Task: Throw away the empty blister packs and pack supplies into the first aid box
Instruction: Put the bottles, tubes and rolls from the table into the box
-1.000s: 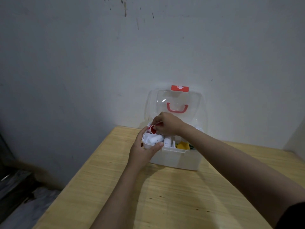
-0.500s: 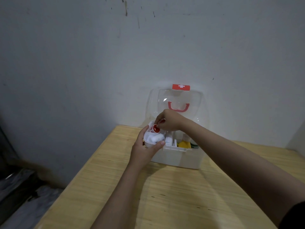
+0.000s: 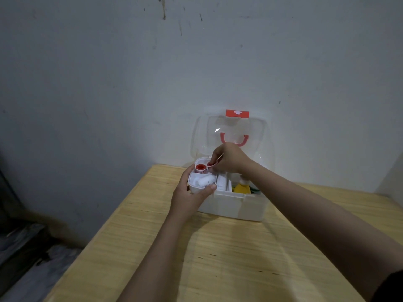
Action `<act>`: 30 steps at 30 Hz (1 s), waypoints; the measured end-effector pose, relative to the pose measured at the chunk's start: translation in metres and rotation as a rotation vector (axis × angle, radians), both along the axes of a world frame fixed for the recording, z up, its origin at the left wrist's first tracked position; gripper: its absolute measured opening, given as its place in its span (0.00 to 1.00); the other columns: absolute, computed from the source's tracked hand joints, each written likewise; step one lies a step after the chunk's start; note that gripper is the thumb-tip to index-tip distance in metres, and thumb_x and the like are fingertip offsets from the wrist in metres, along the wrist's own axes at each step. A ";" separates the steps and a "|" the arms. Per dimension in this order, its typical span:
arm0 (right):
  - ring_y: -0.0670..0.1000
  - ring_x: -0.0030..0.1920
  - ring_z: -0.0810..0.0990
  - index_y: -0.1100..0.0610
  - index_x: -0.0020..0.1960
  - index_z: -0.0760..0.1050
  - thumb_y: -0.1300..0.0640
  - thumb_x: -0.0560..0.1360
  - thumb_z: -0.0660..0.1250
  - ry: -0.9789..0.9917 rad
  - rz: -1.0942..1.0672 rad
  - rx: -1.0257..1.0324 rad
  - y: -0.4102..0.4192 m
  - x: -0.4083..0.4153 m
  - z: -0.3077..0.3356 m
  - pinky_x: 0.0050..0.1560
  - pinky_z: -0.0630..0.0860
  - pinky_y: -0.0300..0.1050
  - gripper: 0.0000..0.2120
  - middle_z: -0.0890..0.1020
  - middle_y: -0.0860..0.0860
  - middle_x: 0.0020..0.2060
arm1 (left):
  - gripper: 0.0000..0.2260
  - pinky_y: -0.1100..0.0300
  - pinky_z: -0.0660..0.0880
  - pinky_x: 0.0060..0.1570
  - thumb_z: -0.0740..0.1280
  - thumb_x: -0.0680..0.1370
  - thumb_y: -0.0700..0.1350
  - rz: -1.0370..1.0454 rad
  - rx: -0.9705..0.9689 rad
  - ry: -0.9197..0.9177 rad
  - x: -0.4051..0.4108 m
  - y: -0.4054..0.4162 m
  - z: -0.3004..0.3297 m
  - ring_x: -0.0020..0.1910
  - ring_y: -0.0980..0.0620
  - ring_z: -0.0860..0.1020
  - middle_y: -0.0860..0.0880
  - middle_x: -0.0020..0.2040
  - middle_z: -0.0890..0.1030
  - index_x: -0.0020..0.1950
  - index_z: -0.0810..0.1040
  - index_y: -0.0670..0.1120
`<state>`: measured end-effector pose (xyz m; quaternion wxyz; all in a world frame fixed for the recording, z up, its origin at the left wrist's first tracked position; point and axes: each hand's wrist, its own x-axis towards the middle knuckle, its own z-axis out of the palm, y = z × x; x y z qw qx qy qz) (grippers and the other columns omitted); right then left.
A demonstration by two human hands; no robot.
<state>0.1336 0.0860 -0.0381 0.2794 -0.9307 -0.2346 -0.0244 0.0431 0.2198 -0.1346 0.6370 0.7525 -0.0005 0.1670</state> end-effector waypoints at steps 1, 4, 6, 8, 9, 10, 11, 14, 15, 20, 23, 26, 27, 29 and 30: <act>0.47 0.38 0.78 0.60 0.43 0.83 0.61 0.67 0.76 -0.010 -0.001 -0.017 0.000 0.000 0.000 0.35 0.70 0.34 0.06 0.81 0.51 0.38 | 0.41 0.53 0.77 0.57 0.75 0.60 0.64 -0.001 -0.001 0.000 0.000 0.000 0.000 0.63 0.54 0.74 0.55 0.68 0.73 0.71 0.65 0.60; 0.48 0.41 0.78 0.59 0.45 0.83 0.60 0.67 0.75 -0.048 -0.008 -0.041 -0.005 0.003 0.003 0.39 0.73 0.35 0.07 0.80 0.48 0.39 | 0.41 0.53 0.77 0.57 0.75 0.60 0.63 -0.004 -0.009 -0.005 -0.001 -0.001 0.001 0.62 0.55 0.74 0.55 0.67 0.73 0.71 0.66 0.58; 0.49 0.44 0.79 0.60 0.47 0.82 0.60 0.67 0.75 -0.087 -0.020 -0.014 -0.013 0.001 0.008 0.44 0.75 0.38 0.09 0.80 0.50 0.42 | 0.41 0.52 0.77 0.58 0.75 0.60 0.63 -0.001 -0.008 -0.007 -0.001 -0.001 0.001 0.63 0.55 0.74 0.55 0.67 0.74 0.71 0.66 0.58; 0.49 0.43 0.79 0.61 0.48 0.82 0.60 0.67 0.76 -0.164 -0.053 0.047 -0.024 0.001 0.013 0.45 0.77 0.39 0.11 0.82 0.52 0.44 | 0.41 0.52 0.76 0.59 0.75 0.60 0.62 -0.001 -0.013 -0.006 -0.001 -0.001 0.001 0.63 0.56 0.74 0.56 0.67 0.74 0.71 0.66 0.58; 0.49 0.42 0.80 0.61 0.47 0.82 0.60 0.67 0.76 -0.204 -0.073 0.081 -0.032 0.001 0.015 0.46 0.78 0.40 0.10 0.83 0.53 0.44 | 0.41 0.52 0.76 0.59 0.75 0.60 0.62 0.000 -0.014 -0.005 -0.001 -0.001 0.000 0.63 0.56 0.74 0.56 0.67 0.74 0.71 0.67 0.58; 0.49 0.42 0.80 0.61 0.47 0.82 0.60 0.67 0.76 -0.232 -0.085 0.105 -0.038 0.001 0.017 0.47 0.78 0.41 0.09 0.84 0.54 0.44 | 0.41 0.52 0.76 0.59 0.75 0.60 0.62 0.004 -0.013 -0.005 0.000 -0.001 0.000 0.63 0.57 0.74 0.56 0.67 0.74 0.71 0.67 0.58; 0.49 0.41 0.80 0.61 0.46 0.83 0.60 0.68 0.75 -0.246 -0.084 0.109 -0.044 0.001 0.019 0.48 0.79 0.42 0.08 0.84 0.55 0.44 | 0.41 0.52 0.76 0.60 0.75 0.60 0.62 0.009 -0.010 -0.004 0.000 -0.001 0.000 0.63 0.57 0.73 0.56 0.67 0.74 0.71 0.67 0.58; 0.47 0.41 0.79 0.61 0.48 0.83 0.62 0.70 0.73 -0.220 -0.018 0.029 -0.049 -0.004 0.019 0.49 0.78 0.40 0.08 0.85 0.55 0.46 | 0.41 0.53 0.75 0.61 0.75 0.60 0.62 0.016 -0.008 -0.009 0.000 -0.001 0.000 0.64 0.57 0.73 0.57 0.67 0.74 0.71 0.67 0.57; 0.47 0.41 0.79 0.61 0.50 0.83 0.62 0.71 0.72 -0.206 0.014 0.001 -0.047 -0.006 0.018 0.48 0.77 0.38 0.08 0.85 0.55 0.47 | 0.41 0.54 0.75 0.60 0.75 0.60 0.62 0.016 -0.009 -0.011 0.000 -0.001 0.000 0.64 0.57 0.73 0.56 0.67 0.74 0.71 0.68 0.57; 0.47 0.43 0.79 0.59 0.53 0.82 0.61 0.72 0.71 -0.123 0.068 -0.058 -0.024 0.000 0.010 0.49 0.78 0.42 0.10 0.84 0.55 0.50 | 0.41 0.56 0.75 0.59 0.75 0.60 0.62 0.009 -0.012 -0.015 -0.002 -0.002 0.002 0.63 0.57 0.74 0.57 0.66 0.74 0.71 0.67 0.56; 0.48 0.43 0.79 0.59 0.50 0.83 0.62 0.72 0.71 -0.075 0.085 -0.096 -0.015 0.007 0.006 0.46 0.75 0.40 0.08 0.85 0.55 0.49 | 0.40 0.57 0.75 0.59 0.75 0.60 0.62 0.007 -0.008 -0.024 -0.002 -0.001 0.002 0.63 0.59 0.74 0.57 0.66 0.74 0.71 0.67 0.56; 0.48 0.42 0.79 0.61 0.49 0.83 0.62 0.71 0.71 -0.050 0.086 -0.108 -0.010 0.010 0.003 0.45 0.73 0.39 0.07 0.85 0.56 0.47 | 0.40 0.60 0.75 0.57 0.75 0.60 0.61 0.006 -0.010 -0.025 -0.002 -0.001 0.002 0.62 0.60 0.74 0.58 0.65 0.75 0.71 0.68 0.56; 0.48 0.41 0.78 0.61 0.49 0.83 0.63 0.71 0.71 -0.045 0.088 -0.109 -0.009 0.010 0.002 0.45 0.73 0.39 0.08 0.85 0.56 0.48 | 0.40 0.61 0.75 0.56 0.75 0.61 0.61 0.005 -0.008 -0.024 -0.002 -0.001 0.002 0.61 0.61 0.74 0.58 0.65 0.75 0.71 0.67 0.56; 0.47 0.42 0.78 0.61 0.51 0.83 0.63 0.72 0.70 -0.075 0.077 -0.093 -0.012 0.010 0.004 0.45 0.73 0.38 0.08 0.85 0.55 0.49 | 0.40 0.61 0.76 0.55 0.75 0.61 0.60 0.000 -0.013 -0.025 -0.002 -0.002 0.002 0.61 0.61 0.74 0.59 0.64 0.75 0.71 0.67 0.56; 0.47 0.42 0.77 0.61 0.51 0.83 0.62 0.73 0.69 -0.146 0.050 -0.042 -0.015 0.009 0.007 0.46 0.74 0.38 0.08 0.84 0.55 0.49 | 0.39 0.61 0.76 0.56 0.76 0.62 0.59 -0.001 -0.019 -0.022 -0.002 -0.002 0.002 0.61 0.61 0.74 0.59 0.64 0.75 0.71 0.67 0.56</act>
